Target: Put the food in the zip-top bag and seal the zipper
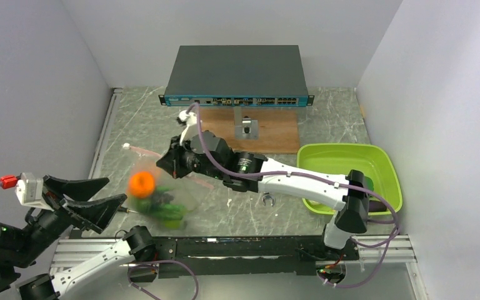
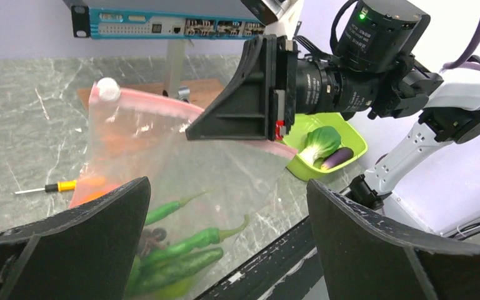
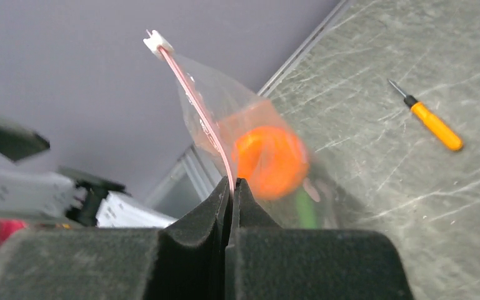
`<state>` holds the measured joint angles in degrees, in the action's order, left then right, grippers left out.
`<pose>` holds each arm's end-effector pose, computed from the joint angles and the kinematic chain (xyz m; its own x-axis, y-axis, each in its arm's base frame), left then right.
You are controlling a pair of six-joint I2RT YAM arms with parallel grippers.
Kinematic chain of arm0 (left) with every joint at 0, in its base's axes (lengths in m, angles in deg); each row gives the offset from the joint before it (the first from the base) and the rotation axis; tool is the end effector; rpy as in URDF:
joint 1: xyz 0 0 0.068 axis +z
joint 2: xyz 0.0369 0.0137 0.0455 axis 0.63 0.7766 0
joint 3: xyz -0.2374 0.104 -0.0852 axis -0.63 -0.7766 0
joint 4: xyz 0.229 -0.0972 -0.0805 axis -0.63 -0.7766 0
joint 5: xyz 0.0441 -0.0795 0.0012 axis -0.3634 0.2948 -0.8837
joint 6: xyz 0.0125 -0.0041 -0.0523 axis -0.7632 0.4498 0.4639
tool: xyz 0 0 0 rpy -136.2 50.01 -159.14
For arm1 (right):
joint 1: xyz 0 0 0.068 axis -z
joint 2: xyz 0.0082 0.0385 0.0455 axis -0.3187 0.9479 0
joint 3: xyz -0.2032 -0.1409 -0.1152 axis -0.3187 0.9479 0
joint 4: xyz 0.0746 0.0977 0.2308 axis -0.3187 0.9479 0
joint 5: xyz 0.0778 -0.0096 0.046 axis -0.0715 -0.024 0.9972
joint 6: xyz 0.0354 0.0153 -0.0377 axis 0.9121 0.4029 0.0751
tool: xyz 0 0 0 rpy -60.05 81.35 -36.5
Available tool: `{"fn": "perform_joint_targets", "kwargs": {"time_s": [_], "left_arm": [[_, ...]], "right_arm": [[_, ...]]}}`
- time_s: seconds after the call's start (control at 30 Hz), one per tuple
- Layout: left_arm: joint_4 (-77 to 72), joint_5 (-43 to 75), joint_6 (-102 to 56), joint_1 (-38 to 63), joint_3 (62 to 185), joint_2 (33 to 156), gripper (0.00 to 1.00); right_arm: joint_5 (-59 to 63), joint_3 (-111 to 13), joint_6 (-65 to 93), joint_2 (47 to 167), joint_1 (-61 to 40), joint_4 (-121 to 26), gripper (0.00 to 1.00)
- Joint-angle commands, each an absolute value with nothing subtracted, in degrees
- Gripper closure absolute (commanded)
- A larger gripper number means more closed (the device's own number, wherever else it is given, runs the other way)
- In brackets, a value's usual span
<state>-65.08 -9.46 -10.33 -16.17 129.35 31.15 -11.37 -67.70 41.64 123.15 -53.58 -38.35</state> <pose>-0.0398 0.0755 0.4278 -0.2023 -0.3849 -0.9005 0.5875 0.6880 -0.4261 0.1286 0.3872 0.3982 -0.5742 0.0554 -0.8169 -0.7151 0.4520 0.5333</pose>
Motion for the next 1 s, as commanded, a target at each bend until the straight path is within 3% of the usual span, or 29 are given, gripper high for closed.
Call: {"fn": "perform_joint_targets", "kwargs": {"time_s": [0.0,0.2,0.3,0.47,0.53,0.7,0.97], "left_arm": [[-64.0,-8.7,-7.9,-16.2,126.9,32.5,0.00],[-59.4,-6.3,-8.4,-16.2,121.6,32.9,0.00],[-58.6,-5.4,-8.7,-16.1,119.8,34.3,0.00],[-57.9,-3.2,-7.6,-16.1,117.8,35.6,0.00],[-57.3,-2.8,-6.9,-16.2,116.9,35.3,0.00],[-54.2,-3.5,-5.3,-16.2,113.9,33.3,0.00],[-51.4,-8.8,-3.3,-16.2,115.1,32.1,0.00]], "right_arm": [[-19.8,-58.7,58.9,115.8,-48.1,-50.1,1.00],[-35.6,-30.8,72.7,106.5,-41.9,-51.6,1.00],[-42.6,-20.9,70.8,103.8,-41.3,-53.3,1.00],[-43.4,-8.2,63.1,97.4,-40.4,-54.6,0.99],[-43.5,-5.3,60.3,94.1,-40.4,-53.0,0.89],[-40.6,-5.2,49.8,85.8,-40.3,-43.6,0.49],[-42.1,-21.0,36.7,72.6,-40.2,-16.3,0.13]]}}
